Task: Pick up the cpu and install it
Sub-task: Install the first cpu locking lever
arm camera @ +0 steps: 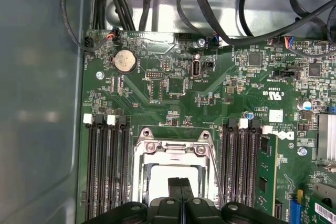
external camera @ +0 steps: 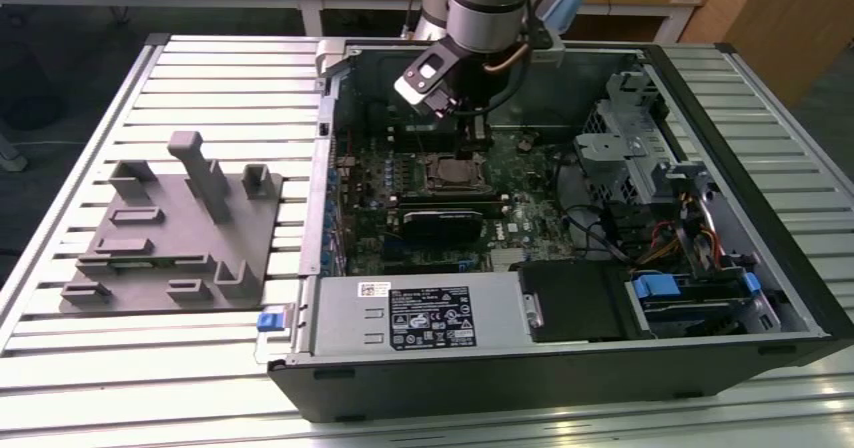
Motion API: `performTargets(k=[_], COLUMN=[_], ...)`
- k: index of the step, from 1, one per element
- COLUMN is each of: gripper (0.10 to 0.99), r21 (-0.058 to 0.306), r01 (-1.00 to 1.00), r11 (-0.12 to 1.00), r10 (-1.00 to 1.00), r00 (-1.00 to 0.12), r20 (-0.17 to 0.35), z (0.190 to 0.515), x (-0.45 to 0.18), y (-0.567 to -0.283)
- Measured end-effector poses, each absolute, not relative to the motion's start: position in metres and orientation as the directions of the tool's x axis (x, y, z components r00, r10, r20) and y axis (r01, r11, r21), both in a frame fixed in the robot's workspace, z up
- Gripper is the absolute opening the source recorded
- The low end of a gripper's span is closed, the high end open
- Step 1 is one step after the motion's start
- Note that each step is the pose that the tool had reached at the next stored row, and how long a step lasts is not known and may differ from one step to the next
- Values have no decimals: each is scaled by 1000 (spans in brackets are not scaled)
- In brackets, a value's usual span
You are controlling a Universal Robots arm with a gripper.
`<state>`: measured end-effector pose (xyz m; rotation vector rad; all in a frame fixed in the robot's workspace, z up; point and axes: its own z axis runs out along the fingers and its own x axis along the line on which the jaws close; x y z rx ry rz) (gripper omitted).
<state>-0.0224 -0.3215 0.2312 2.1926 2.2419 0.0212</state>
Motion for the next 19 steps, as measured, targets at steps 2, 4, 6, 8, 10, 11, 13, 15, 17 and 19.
performTargets(k=[2,4,6,8,10,11,13,15,17,19], gripper=[106,106,106,106,106,106,106,106,106,106], r21=[14,14,14,14,14,14,14,14,14,14], r01=[1000,1000,1000,1000,1000,1000,1000,1000,1000,999], r11=[22,22,22,22,22,22,22,22,28,50], r10=[1000,1000,1000,1000,1000,1000,1000,1000,1000,999], r00=[-22,-22,-22,-22,-22,-22,-22,-22,-28,-50], r20=[5,6,5,5,5,5,5,5,6,5], z=[234,239,244,250,255,257,261,263,263,262], x=[-22,-22,-22,-22,-22,-22,-22,-22,-22,-22], y=[-322,-321,-322,-321,-321,-321,-321,-321,-321,-321])
